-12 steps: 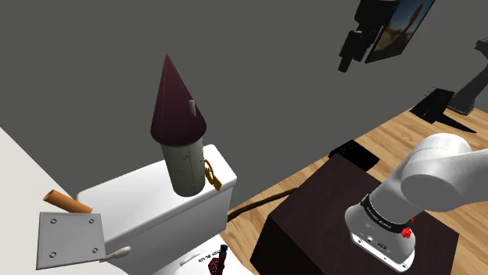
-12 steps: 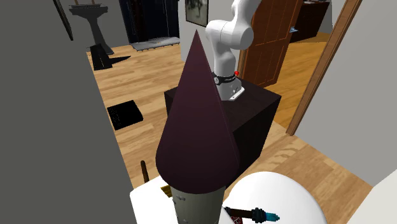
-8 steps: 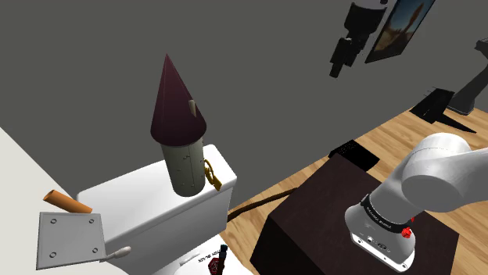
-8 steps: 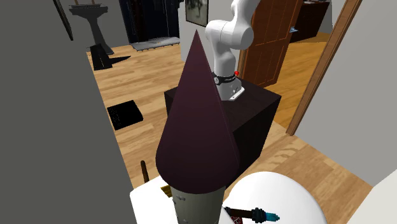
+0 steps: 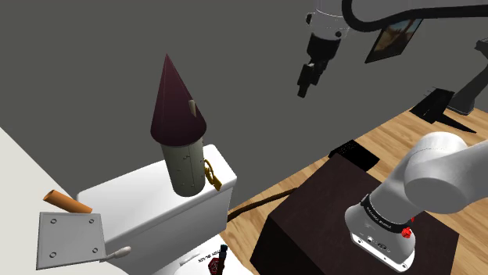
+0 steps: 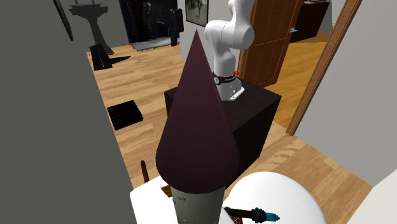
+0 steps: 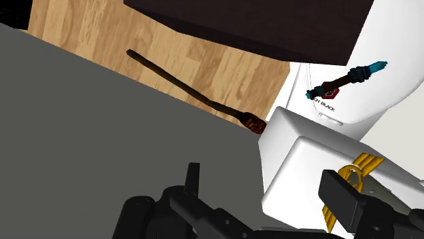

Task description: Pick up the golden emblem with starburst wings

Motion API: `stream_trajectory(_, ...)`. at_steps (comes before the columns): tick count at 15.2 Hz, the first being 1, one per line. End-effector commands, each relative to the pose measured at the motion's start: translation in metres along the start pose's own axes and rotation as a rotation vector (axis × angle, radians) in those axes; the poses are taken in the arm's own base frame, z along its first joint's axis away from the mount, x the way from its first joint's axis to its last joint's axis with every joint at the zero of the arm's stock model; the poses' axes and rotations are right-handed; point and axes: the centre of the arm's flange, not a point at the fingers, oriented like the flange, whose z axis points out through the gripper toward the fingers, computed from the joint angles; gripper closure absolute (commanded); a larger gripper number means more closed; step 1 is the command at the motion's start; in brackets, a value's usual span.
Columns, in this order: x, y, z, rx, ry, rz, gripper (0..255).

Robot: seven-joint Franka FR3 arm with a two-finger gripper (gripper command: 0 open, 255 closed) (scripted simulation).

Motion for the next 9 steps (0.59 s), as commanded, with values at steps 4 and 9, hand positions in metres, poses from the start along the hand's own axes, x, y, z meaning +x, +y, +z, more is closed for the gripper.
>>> stream_trajectory(4, 0.036, -0.031, 0.045, 0.022, 0.011, -0.079, 0)
stream_trajectory(9, 0.069, -0.066, 0.087, 0.044, 0.021, -0.157, 0)
